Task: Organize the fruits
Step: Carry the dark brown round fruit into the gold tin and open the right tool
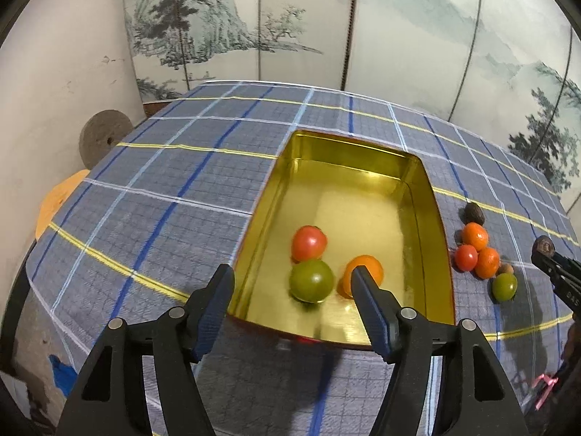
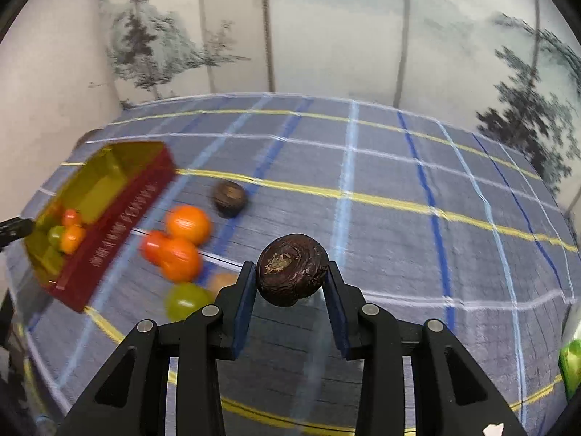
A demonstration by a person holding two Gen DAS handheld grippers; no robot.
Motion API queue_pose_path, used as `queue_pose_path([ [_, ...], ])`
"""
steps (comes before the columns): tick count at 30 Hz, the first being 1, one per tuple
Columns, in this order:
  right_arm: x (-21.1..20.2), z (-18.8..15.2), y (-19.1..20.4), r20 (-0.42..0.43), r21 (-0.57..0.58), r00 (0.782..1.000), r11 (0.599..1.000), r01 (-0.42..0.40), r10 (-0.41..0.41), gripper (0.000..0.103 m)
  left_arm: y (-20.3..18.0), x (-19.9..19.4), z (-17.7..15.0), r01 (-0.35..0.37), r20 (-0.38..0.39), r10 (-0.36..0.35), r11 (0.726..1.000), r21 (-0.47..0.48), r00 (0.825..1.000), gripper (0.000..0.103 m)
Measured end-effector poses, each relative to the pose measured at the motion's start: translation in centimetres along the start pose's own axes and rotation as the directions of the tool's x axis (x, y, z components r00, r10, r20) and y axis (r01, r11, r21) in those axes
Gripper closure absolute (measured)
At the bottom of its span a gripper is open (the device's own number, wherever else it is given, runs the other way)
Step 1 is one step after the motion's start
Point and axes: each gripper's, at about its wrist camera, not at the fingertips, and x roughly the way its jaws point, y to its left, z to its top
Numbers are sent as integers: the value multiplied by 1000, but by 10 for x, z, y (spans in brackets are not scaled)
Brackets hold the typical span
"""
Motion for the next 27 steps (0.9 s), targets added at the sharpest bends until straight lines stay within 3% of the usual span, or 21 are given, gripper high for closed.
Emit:
queue_pose_path([
  [6, -11, 17, 56, 28, -77, 991, 989, -127, 129, 69, 25, -9, -2, -35, 16, 36, 998, -55, 999, 35],
  [13, -11, 27, 124, -4, -189, 968, 950, -248, 252, 69, 56, -13, -7, -77, 12, 79, 991, -111, 997, 35],
  [27, 22, 15, 203, -137, -324, 957, 902, -286, 255, 69, 89, -6, -24, -104, -29, 100, 981, -165, 995, 35],
])
